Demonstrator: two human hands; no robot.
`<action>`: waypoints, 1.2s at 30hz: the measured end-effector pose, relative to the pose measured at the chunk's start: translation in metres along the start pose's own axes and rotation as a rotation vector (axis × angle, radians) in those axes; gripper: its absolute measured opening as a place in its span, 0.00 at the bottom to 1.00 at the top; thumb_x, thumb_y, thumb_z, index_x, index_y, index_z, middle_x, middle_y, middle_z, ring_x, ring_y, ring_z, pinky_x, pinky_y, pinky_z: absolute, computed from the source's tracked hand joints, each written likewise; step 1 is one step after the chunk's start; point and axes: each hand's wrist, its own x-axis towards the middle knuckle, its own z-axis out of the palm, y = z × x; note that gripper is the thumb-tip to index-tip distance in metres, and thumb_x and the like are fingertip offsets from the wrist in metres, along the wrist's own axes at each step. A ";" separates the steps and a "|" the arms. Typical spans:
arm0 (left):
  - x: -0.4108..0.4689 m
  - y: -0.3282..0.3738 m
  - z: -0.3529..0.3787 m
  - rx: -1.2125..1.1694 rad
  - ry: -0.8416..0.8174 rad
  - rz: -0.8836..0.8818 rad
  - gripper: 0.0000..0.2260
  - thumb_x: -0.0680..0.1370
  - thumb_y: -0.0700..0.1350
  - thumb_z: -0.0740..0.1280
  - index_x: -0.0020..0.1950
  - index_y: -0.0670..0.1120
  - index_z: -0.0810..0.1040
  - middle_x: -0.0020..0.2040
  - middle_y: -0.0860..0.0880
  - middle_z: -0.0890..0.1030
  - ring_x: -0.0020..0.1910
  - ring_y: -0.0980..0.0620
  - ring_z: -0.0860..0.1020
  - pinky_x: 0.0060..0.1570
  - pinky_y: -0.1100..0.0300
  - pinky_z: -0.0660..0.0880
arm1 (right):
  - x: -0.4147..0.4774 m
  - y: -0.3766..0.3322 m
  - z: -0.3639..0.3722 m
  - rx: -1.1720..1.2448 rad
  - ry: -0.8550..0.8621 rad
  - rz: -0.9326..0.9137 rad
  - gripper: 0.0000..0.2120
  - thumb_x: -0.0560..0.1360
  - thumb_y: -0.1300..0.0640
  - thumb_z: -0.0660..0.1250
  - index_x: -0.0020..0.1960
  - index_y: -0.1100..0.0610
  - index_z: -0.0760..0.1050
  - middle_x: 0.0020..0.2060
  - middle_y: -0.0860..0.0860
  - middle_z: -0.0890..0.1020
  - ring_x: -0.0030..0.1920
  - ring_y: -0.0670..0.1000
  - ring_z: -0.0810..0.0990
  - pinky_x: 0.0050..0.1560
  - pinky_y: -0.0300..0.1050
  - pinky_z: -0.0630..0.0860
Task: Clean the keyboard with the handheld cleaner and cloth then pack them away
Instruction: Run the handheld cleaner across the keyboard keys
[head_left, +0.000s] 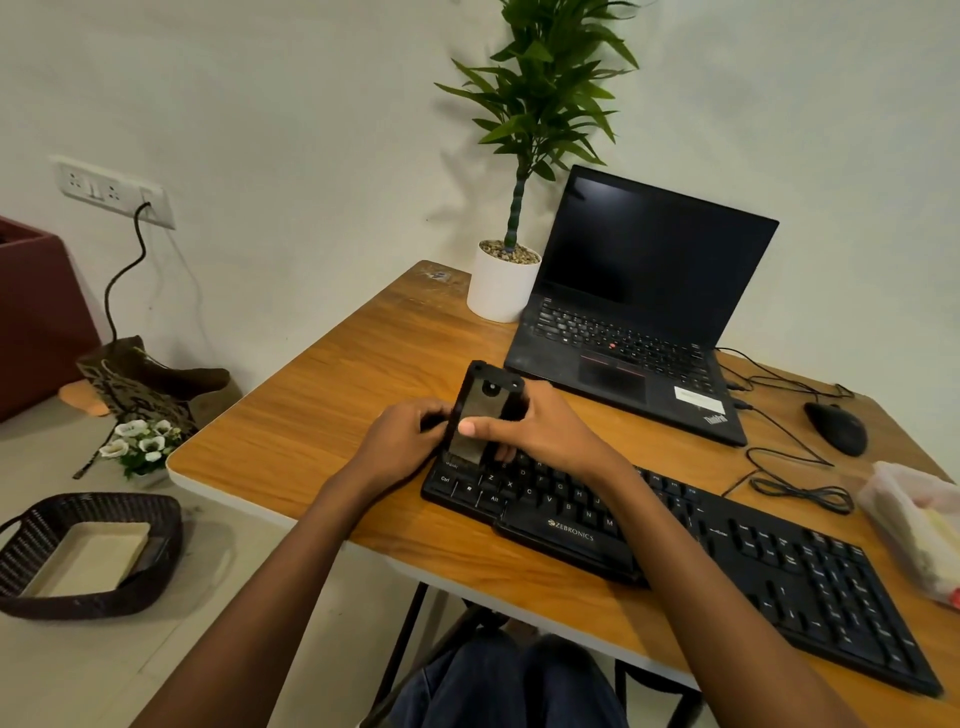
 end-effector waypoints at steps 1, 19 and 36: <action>0.000 0.000 0.000 -0.004 0.000 -0.005 0.09 0.77 0.40 0.65 0.53 0.50 0.80 0.51 0.53 0.82 0.51 0.55 0.79 0.53 0.54 0.75 | -0.001 -0.001 -0.001 0.027 -0.047 0.009 0.07 0.71 0.57 0.72 0.45 0.55 0.74 0.37 0.52 0.82 0.30 0.47 0.79 0.30 0.39 0.77; -0.001 0.000 0.000 0.002 0.007 0.013 0.09 0.77 0.39 0.64 0.51 0.51 0.80 0.52 0.54 0.81 0.52 0.56 0.78 0.54 0.56 0.75 | -0.008 -0.005 -0.007 -0.045 -0.116 0.056 0.08 0.70 0.56 0.72 0.44 0.52 0.73 0.36 0.50 0.81 0.30 0.46 0.79 0.29 0.37 0.75; 0.002 -0.005 0.001 -0.014 0.014 -0.054 0.21 0.77 0.41 0.65 0.70 0.50 0.68 0.62 0.50 0.78 0.63 0.54 0.74 0.63 0.47 0.70 | 0.025 0.021 -0.013 -0.120 0.140 0.012 0.13 0.70 0.51 0.72 0.47 0.59 0.74 0.38 0.54 0.82 0.35 0.53 0.81 0.34 0.42 0.77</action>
